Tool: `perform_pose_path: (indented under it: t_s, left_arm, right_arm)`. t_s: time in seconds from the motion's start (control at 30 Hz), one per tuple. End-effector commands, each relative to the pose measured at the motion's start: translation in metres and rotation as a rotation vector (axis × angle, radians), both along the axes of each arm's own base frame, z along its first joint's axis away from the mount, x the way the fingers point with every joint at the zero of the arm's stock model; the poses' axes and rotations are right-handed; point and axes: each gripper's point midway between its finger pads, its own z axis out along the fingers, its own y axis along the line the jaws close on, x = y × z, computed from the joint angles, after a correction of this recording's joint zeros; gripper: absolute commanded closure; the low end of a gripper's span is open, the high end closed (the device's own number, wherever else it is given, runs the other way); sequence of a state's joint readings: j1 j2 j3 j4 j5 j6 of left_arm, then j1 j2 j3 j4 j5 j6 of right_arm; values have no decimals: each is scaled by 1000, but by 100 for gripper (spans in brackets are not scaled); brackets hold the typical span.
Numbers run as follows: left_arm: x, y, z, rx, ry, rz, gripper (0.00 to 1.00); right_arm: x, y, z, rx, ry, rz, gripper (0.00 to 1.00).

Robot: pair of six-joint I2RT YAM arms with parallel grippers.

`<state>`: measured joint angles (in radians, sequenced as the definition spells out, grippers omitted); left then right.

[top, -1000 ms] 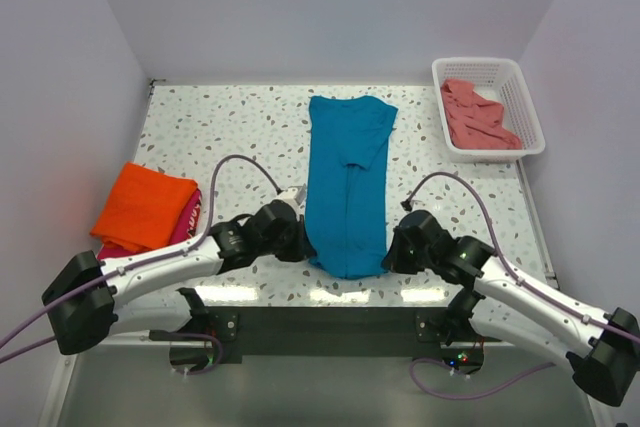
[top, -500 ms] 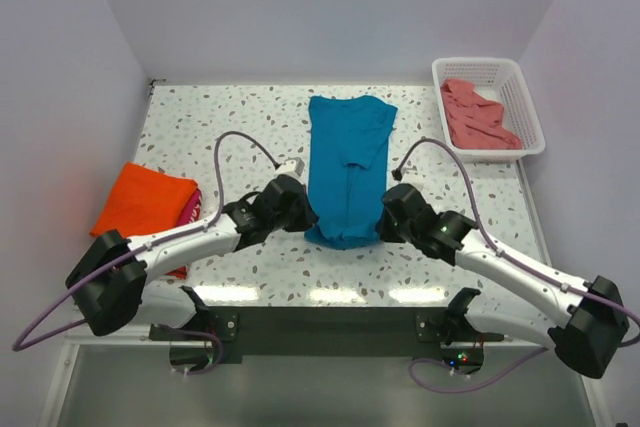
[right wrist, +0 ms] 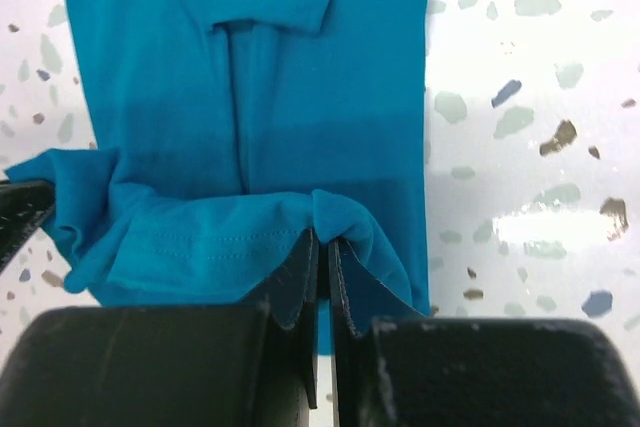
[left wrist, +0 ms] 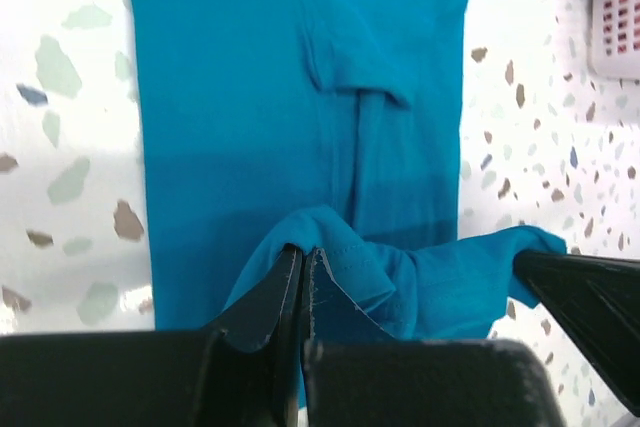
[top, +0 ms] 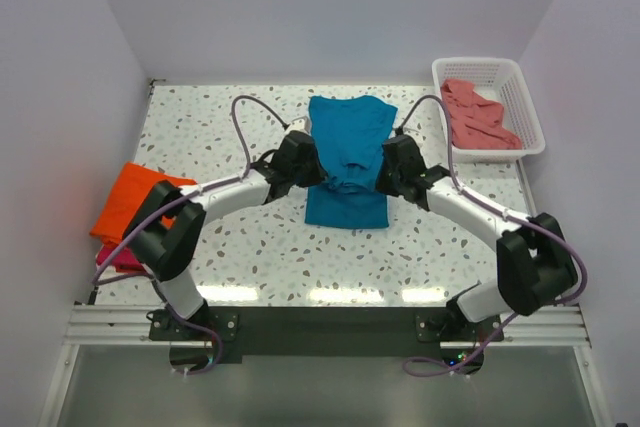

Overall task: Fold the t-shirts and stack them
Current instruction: Fold the tshirt

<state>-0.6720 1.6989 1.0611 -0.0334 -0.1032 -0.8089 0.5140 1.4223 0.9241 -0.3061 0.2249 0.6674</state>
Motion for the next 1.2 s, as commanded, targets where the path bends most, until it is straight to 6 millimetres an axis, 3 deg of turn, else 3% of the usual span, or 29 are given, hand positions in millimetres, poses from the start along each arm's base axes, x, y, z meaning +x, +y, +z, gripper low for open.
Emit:
perform_pose_path:
  t_s: [0.0,0.03,0.1,0.13,0.27,0.33,0.37,0.5,0.63,0.7,0.8,0.87,0.93,1.1,1.17]
  left_arm:
    - [37,-4,16,-40,-73,6,100]
    - [45,0,8,-38,-65,17,100]
    - [55,1,7,-42,-77,13,100]
    - [62,7,-3,-35,-64,21,100]
    - [82,0,-2,-111,-78,-49,100]
    - [91,2,-12,-106,-67,-61,96]
    - [95,-3,-7,-122,-75,-89,93]
    - [107,5,-10,-122,-79,-80,66]
    - [120,24,1,-118,-96,-49,51]
    - [122,33,17,-116,-127,-33,42]
    - [117,46,31,-94,-144,-6,40]
    - [106,46,29,-107,-120,-6,42]
    - [92,40,33,-102,-123,-11,52]
    - [50,10,14,-38,-77,-78,91]
    - [41,3,7,-35,-62,-94,97]
  right_arm:
    - [37,15,15,70,-68,34,100]
    - [41,15,0,61,-36,33,100]
    - [54,13,-2,81,-30,26,100]
    - [63,9,-10,82,-12,9,100]
    - [83,5,-20,107,10,0,100]
    - [95,2,-16,111,2,-4,99]
    - [96,0,-25,103,28,-9,98]
    - [108,-4,-26,115,37,-8,70]
    - [118,-17,-14,114,18,-28,42]
    - [117,-19,-3,111,5,-24,39]
    - [110,-22,15,103,-32,-6,39]
    - [101,-24,11,99,-22,-4,39]
    - [90,-16,11,115,-17,29,43]
    - [65,8,6,93,-10,101,62]
    - [58,15,0,78,-1,120,65]
